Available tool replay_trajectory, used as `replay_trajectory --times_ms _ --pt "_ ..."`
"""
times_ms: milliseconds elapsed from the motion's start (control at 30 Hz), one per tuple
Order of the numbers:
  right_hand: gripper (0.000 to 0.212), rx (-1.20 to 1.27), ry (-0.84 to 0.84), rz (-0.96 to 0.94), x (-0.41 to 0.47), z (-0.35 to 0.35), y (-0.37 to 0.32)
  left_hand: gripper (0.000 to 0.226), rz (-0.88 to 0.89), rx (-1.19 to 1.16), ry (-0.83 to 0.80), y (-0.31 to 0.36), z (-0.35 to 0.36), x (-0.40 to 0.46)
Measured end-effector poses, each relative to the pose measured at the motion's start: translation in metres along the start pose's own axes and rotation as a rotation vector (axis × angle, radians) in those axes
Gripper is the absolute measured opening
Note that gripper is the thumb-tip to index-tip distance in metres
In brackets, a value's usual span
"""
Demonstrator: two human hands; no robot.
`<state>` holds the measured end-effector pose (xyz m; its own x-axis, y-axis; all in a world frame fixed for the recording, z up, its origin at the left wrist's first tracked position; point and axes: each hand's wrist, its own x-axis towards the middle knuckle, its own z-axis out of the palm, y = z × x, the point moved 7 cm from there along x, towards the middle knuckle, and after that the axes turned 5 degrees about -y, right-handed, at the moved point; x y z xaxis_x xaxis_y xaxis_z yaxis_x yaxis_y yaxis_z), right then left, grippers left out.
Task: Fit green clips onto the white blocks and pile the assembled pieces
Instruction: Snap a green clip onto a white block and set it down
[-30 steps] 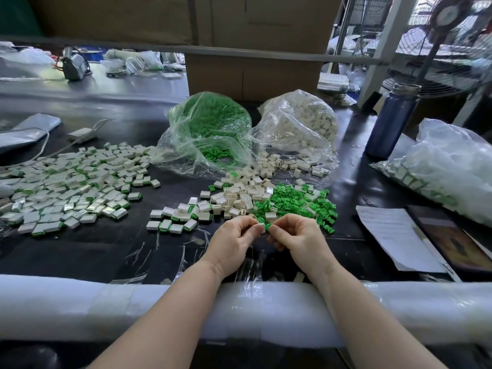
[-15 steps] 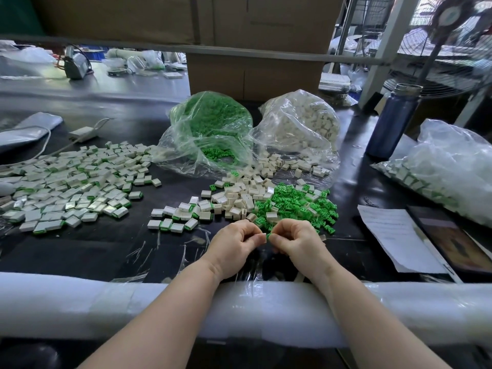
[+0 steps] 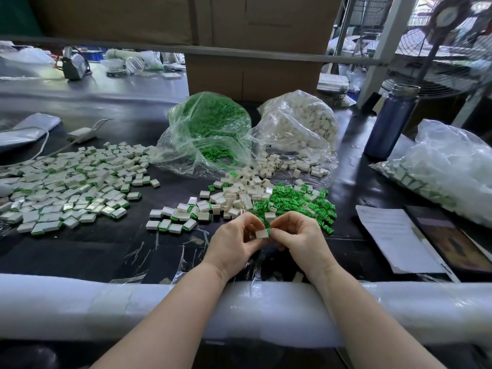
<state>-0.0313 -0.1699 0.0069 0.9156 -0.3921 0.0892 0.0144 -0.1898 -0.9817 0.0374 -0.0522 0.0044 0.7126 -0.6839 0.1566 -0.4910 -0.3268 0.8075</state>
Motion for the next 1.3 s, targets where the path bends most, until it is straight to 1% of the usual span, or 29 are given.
replay_trajectory --times_ms 133,200,300,367,433,500,633,867,1133,1200,1300 --pt "0.013 0.001 -0.004 -0.007 -0.001 0.000 -0.001 0.007 0.014 -0.018 0.017 0.002 -0.001 0.000" --pt "0.013 0.004 -0.014 -0.014 -0.001 0.000 -0.002 0.010 0.007 -0.072 0.016 0.003 -0.003 0.000" --pt "0.015 -0.029 -0.014 -0.014 -0.001 0.001 -0.002 0.014 -0.040 -0.181 -0.034 0.000 -0.001 0.000" --pt "0.018 -0.073 -0.010 -0.012 -0.001 0.001 -0.001 0.017 -0.080 -0.210 -0.054 -0.002 0.000 0.001" --pt "0.021 -0.109 -0.011 -0.006 0.000 0.001 0.000 0.015 -0.093 -0.214 -0.066 -0.003 0.000 0.000" --pt "0.023 -0.150 -0.020 0.002 0.001 0.003 0.001 0.013 -0.098 -0.192 -0.072 -0.003 0.001 0.000" --pt "0.026 -0.217 -0.056 0.014 0.002 0.005 0.003 0.014 -0.110 -0.136 -0.072 -0.007 0.002 0.001" --pt "0.024 -0.241 -0.090 0.036 0.002 0.006 0.002 0.010 -0.081 -0.080 -0.064 -0.005 0.002 0.000" --pt "0.022 -0.270 -0.149 0.027 0.000 0.008 0.003 0.014 0.038 0.081 -0.086 0.008 0.003 -0.001" --pt "0.023 -0.262 -0.133 0.016 0.000 0.008 0.002 0.015 0.048 0.086 -0.082 0.009 0.004 -0.001" --pt "0.021 -0.176 -0.060 -0.005 0.000 0.005 0.000 0.016 0.015 0.006 -0.036 0.007 0.002 -0.001"
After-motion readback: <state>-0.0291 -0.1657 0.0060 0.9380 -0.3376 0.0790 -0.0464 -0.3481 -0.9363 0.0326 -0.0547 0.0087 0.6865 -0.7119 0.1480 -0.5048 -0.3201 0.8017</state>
